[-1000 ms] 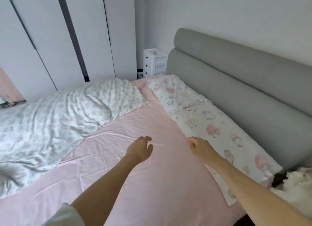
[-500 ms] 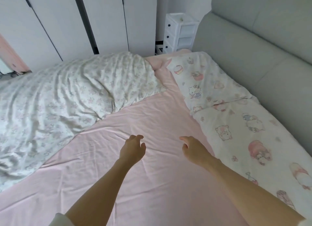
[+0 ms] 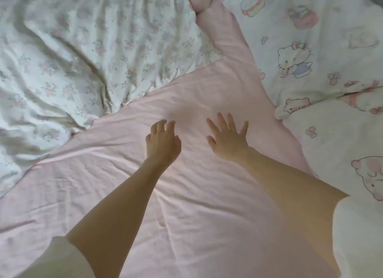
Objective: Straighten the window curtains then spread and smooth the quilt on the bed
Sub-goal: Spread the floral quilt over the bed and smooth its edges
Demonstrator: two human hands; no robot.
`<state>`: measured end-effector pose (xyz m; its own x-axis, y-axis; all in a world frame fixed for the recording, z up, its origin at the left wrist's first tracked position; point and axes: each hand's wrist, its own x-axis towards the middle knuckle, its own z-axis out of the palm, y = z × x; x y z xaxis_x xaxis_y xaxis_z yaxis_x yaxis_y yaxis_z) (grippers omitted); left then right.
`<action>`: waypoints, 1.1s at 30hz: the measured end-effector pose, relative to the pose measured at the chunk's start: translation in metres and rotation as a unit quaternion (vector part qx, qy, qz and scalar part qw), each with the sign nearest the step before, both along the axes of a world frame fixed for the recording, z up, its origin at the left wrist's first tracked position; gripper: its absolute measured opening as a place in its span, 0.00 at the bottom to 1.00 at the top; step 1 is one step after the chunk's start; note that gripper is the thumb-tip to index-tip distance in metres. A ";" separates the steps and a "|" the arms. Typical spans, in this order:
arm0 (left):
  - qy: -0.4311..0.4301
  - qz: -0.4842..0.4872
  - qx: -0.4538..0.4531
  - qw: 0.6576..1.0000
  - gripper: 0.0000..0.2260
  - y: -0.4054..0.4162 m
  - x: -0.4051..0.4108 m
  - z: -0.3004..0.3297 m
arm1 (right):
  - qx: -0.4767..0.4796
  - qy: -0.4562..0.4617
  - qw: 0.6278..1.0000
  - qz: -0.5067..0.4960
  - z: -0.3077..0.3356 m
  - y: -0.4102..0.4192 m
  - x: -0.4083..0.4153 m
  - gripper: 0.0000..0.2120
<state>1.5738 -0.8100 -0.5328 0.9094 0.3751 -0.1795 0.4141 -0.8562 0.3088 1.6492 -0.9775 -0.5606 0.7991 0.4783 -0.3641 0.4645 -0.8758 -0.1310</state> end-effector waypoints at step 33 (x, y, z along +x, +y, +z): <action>-0.178 -0.009 0.140 0.974 0.15 0.049 0.092 -0.018 | 0.107 -0.091 0.990 -0.019 -0.072 0.004 0.018 0.24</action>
